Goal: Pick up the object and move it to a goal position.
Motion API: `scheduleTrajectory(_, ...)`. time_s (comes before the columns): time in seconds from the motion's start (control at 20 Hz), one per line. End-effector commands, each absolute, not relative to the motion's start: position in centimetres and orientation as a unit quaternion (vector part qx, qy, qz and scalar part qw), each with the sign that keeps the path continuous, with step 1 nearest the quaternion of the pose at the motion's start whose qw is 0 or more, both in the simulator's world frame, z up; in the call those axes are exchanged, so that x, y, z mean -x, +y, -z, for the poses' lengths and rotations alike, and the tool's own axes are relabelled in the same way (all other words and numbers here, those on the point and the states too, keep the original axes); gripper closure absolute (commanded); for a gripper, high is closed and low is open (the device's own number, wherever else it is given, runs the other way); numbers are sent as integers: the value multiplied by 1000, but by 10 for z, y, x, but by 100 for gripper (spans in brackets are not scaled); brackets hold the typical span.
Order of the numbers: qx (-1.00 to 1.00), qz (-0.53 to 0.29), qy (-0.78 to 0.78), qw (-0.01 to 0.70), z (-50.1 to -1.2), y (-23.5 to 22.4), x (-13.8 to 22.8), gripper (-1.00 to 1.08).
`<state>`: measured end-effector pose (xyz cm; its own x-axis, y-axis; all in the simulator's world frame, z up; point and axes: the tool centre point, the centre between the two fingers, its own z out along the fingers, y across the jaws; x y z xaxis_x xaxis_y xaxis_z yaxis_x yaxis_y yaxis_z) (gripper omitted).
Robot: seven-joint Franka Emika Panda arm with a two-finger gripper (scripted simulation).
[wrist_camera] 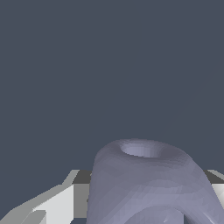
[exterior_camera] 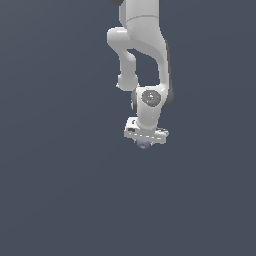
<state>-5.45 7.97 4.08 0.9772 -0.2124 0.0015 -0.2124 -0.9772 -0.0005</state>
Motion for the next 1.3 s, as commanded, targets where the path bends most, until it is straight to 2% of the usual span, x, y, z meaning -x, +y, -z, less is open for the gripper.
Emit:
scheduleTrajectory(0.0, 994, 1, 107, 0, -43, 79, 55, 108)
scheduleTrajectory(0.6, 994, 1, 107, 0, -92, 50, 65, 108)
scheduleTrajectory(1.25, 994, 1, 107, 1, -216, -22, 90, 108)
